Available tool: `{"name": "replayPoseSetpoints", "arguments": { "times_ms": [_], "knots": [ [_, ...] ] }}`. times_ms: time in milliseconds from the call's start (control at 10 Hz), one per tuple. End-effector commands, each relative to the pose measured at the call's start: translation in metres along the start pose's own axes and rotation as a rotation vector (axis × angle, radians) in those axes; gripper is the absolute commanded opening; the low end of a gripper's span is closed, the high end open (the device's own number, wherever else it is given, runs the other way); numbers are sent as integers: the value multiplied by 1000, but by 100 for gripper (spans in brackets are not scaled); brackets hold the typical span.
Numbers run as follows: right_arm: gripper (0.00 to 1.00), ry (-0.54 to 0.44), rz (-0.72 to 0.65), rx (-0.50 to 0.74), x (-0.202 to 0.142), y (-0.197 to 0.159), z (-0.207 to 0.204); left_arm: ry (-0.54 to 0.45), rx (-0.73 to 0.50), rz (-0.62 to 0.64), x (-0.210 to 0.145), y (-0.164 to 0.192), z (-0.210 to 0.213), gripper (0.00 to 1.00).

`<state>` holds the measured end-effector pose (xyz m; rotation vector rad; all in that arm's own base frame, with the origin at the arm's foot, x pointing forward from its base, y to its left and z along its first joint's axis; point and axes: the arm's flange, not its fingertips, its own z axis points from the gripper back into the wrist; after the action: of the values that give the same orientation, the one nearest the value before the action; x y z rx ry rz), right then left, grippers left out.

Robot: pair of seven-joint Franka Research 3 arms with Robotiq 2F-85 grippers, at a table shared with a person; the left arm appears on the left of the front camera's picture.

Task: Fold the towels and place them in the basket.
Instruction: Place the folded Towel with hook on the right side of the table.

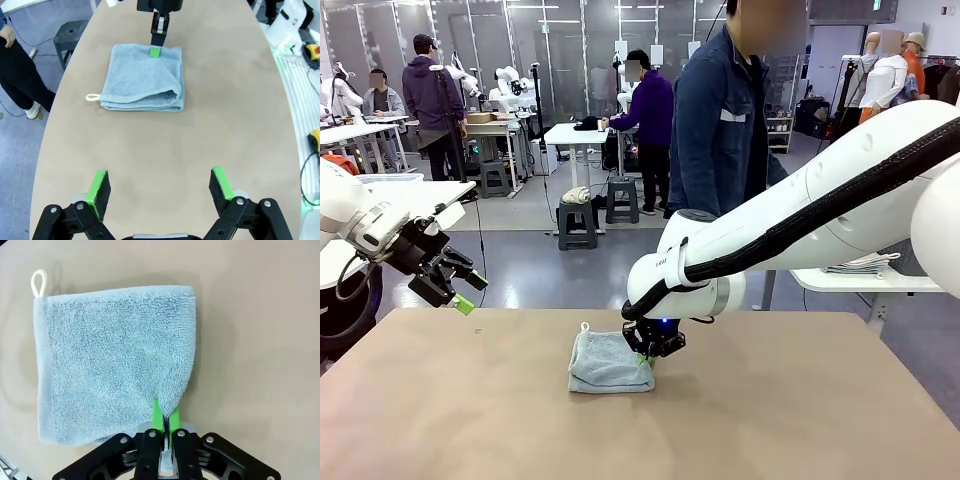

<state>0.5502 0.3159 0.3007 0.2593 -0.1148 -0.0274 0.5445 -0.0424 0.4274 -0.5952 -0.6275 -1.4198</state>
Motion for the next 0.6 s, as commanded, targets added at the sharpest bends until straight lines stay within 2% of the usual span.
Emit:
{"name": "replayPoseSetpoints", "arguments": {
  "times_ms": [0,300,400,500],
  "knots": [
    [0,6,-5,3,-2,-1,-2,4,10,4,1,-1,1,100],
    [0,6,-5,3,-2,-1,-2,4,10,4,1,-1,1,100],
    [5,1,-1,0,0,0,0,4,10,4,1,-1,1,100],
    [5,-39,45,7,3,-8,5,4,10,4,1,-1,1,100]
  ]
}}
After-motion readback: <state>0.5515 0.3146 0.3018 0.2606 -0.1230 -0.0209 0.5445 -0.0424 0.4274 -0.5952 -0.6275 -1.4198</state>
